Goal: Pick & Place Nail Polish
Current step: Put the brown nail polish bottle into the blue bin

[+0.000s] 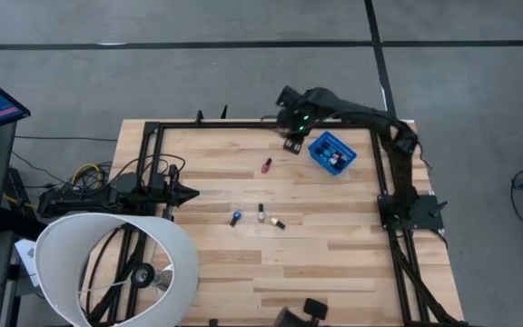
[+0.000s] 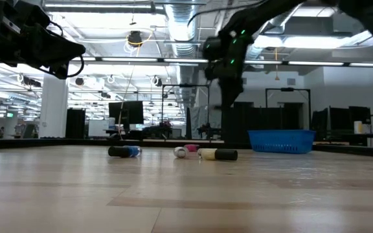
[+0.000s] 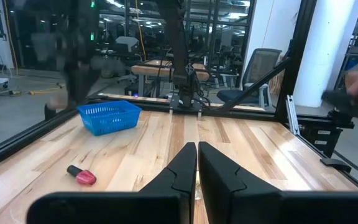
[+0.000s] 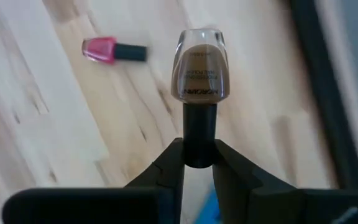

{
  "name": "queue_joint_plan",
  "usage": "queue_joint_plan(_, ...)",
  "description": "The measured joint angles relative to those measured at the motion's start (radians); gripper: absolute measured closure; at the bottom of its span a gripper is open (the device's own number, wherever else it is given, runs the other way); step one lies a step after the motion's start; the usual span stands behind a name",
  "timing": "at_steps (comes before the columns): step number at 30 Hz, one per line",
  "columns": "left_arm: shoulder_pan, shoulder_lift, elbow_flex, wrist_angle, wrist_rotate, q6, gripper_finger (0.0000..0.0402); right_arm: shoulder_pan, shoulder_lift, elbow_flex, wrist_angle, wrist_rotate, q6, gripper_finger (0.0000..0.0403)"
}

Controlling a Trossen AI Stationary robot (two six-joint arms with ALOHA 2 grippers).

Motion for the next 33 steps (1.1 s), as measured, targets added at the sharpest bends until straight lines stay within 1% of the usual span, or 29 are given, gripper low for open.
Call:
queue_joint_plan(4, 0.0, 0.0, 0.0, 0.0, 0.0, 0.0, 0.039, -0.039, -0.121, -0.035, -0.027, 0.0, 0.035, 0.0346)
queue_joint_plan(8, 0.0, 0.0, 0.0, 0.0, 0.0, 0.0, 0.039, -0.083, -0.252, -0.128, -0.03, 0.0, 0.079, 0.0346)
queue_joint_plan(12, 0.0, 0.0, 0.0, 0.0, 0.0, 0.0, 0.039, -0.121, -0.382, -0.276, -0.003, 0.004, 0.116, 0.0346)
queue_joint_plan(17, 0.0, 0.0, 0.0, 0.0, 0.0, 0.0, 0.039, -0.15, -0.5, -0.512, 0.088, 0.004, 0.162, 0.0346)
queue_joint_plan(20, 0.0, 0.0, 0.0, 0.0, 0.0, 0.0, 0.039, -0.158, -0.532, -0.632, 0.146, 0.004, 0.18, 0.0346)
queue_joint_plan(23, 0.0, 0.0, 0.0, 0.0, 0.0, 0.0, 0.039, -0.162, -0.542, -0.714, 0.183, 0.004, 0.185, 0.0346)
queue_joint_plan(28, 0.0, 0.0, 0.0, 0.0, 0.0, 0.0, 0.039, -0.162, -0.54, -0.797, 0.219, 0.004, 0.185, 0.0345)
queue_joint_plan(33, 0.0, 0.0, 0.0, 0.0, 0.0, 0.0, 0.039, -0.174, -0.54, -0.843, 0.24, 0.004, 0.194, 0.0345)
